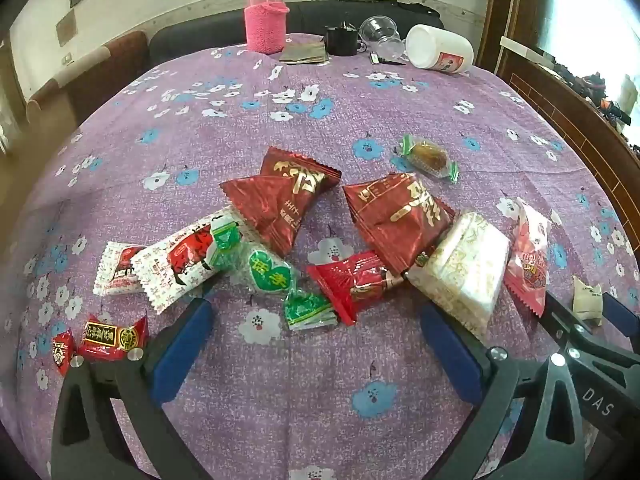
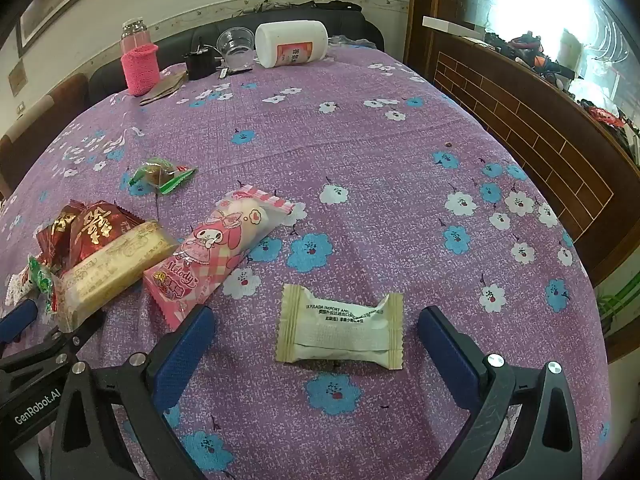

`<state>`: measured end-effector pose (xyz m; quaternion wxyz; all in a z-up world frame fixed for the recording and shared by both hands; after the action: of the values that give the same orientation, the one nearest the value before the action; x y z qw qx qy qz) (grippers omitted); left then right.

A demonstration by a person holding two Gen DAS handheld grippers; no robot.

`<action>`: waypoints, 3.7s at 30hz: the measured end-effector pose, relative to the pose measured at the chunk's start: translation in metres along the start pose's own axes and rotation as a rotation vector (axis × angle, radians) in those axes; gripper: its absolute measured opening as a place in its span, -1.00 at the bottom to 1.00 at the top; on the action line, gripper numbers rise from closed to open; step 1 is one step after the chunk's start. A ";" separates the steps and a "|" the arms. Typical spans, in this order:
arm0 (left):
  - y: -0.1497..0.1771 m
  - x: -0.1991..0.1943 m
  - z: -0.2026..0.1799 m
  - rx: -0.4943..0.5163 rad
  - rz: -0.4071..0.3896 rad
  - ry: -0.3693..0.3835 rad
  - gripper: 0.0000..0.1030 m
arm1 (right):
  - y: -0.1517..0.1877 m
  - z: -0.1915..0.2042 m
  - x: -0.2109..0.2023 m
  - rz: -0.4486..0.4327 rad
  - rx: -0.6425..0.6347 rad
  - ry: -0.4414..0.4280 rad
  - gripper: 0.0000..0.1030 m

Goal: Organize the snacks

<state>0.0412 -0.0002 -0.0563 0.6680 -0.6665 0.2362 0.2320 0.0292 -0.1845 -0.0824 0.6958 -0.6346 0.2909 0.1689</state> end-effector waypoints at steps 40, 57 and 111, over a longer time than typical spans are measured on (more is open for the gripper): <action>0.000 0.000 0.000 0.002 0.004 -0.002 0.99 | 0.001 0.000 0.000 0.008 -0.002 0.002 0.98; 0.000 0.000 0.000 0.002 0.004 -0.002 0.99 | 0.001 0.000 0.000 0.007 -0.002 0.002 0.98; -0.065 -0.241 0.211 -0.156 -0.508 0.103 1.00 | -0.063 0.035 -0.142 -0.271 0.027 -0.157 0.89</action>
<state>-0.1051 0.2114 0.1450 0.6385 -0.7647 0.0766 0.0402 -0.0363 -0.1395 0.0560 0.7412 -0.6436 0.1497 0.1187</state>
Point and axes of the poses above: each gripper's, at about its wrist camera, not at the fingertips, and x roughly the way its jaws point, z to its left, y to its underside, the point moved 7 cm from there along x, roughly the way its jaws point, and after that the axes turned 15 degrees about -z, right-handed, at the moved point
